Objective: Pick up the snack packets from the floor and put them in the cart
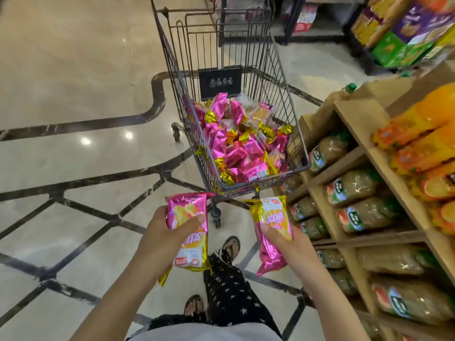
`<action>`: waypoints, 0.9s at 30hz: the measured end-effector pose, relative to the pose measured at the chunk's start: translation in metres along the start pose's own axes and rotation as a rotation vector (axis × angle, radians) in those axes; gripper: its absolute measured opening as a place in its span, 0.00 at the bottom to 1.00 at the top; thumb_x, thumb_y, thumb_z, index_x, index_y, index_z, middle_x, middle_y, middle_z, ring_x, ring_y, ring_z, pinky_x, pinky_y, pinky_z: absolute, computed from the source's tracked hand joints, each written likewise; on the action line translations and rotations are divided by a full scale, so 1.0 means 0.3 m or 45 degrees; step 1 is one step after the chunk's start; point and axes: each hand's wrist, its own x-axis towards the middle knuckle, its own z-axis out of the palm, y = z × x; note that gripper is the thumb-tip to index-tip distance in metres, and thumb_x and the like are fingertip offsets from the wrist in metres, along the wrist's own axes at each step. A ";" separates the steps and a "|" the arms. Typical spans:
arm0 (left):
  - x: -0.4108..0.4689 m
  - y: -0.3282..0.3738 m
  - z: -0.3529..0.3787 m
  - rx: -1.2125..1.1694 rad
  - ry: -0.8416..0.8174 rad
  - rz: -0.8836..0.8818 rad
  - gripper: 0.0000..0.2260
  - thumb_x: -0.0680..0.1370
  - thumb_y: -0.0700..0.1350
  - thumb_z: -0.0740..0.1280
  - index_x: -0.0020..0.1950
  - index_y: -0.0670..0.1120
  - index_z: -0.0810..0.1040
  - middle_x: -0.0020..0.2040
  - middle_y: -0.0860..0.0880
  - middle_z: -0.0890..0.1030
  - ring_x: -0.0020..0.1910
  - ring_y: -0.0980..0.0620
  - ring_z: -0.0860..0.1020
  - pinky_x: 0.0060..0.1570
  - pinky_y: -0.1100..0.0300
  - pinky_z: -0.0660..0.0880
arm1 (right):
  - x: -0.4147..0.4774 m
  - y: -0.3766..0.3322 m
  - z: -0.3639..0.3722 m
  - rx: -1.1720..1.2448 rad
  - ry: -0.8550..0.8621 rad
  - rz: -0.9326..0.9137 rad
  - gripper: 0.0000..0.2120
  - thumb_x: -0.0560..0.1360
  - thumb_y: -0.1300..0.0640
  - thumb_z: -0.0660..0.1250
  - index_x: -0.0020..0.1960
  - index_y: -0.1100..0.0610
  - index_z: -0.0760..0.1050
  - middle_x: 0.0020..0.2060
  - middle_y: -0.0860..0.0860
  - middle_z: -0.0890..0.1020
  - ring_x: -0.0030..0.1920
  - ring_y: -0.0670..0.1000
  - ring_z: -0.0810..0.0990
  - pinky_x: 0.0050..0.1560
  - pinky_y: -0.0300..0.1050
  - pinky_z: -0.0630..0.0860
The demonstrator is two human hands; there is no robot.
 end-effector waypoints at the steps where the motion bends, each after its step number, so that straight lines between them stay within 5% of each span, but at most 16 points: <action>1: 0.046 0.030 0.012 -0.001 0.005 0.010 0.14 0.73 0.52 0.74 0.55 0.53 0.74 0.46 0.52 0.82 0.41 0.54 0.82 0.40 0.58 0.78 | 0.046 -0.023 -0.009 0.008 0.003 0.006 0.14 0.72 0.44 0.71 0.54 0.50 0.78 0.44 0.48 0.86 0.44 0.48 0.85 0.45 0.43 0.79; 4: 0.172 0.156 0.053 -0.002 0.036 0.043 0.10 0.74 0.49 0.73 0.49 0.54 0.73 0.43 0.55 0.81 0.36 0.60 0.80 0.29 0.68 0.73 | 0.206 -0.112 -0.058 0.041 0.037 0.007 0.15 0.71 0.44 0.72 0.53 0.52 0.80 0.43 0.48 0.86 0.44 0.50 0.85 0.51 0.50 0.80; 9: 0.356 0.395 0.131 0.060 -0.003 0.133 0.13 0.73 0.50 0.74 0.55 0.54 0.75 0.45 0.55 0.83 0.38 0.57 0.83 0.36 0.62 0.77 | 0.438 -0.303 -0.166 0.088 0.074 -0.059 0.19 0.67 0.39 0.73 0.52 0.49 0.80 0.44 0.47 0.86 0.47 0.51 0.85 0.57 0.56 0.79; 16: 0.583 0.579 0.200 0.057 -0.010 0.151 0.30 0.65 0.60 0.78 0.63 0.55 0.74 0.53 0.53 0.83 0.49 0.51 0.83 0.52 0.50 0.79 | 0.709 -0.505 -0.231 0.153 0.079 -0.068 0.18 0.69 0.41 0.74 0.53 0.51 0.81 0.46 0.47 0.87 0.48 0.51 0.85 0.59 0.57 0.78; 21: 0.799 0.692 0.230 0.075 -0.168 0.100 0.19 0.70 0.54 0.76 0.58 0.58 0.75 0.51 0.54 0.84 0.46 0.56 0.83 0.46 0.59 0.78 | 0.895 -0.597 -0.219 0.119 0.111 -0.021 0.18 0.70 0.41 0.72 0.52 0.53 0.81 0.43 0.48 0.87 0.45 0.50 0.85 0.54 0.53 0.80; 24: 0.974 0.797 0.235 0.201 -0.243 0.145 0.33 0.61 0.67 0.76 0.63 0.58 0.74 0.53 0.57 0.83 0.50 0.55 0.83 0.54 0.50 0.79 | 0.999 -0.654 -0.212 0.194 0.247 0.019 0.16 0.71 0.44 0.73 0.52 0.54 0.82 0.41 0.49 0.86 0.40 0.47 0.85 0.40 0.41 0.79; 27: 1.151 0.929 0.240 0.341 -0.333 0.199 0.39 0.57 0.71 0.71 0.66 0.59 0.72 0.58 0.58 0.81 0.56 0.53 0.80 0.60 0.46 0.76 | 1.090 -0.722 -0.194 0.266 0.353 0.075 0.14 0.70 0.44 0.74 0.50 0.52 0.81 0.41 0.48 0.87 0.43 0.49 0.85 0.48 0.48 0.81</action>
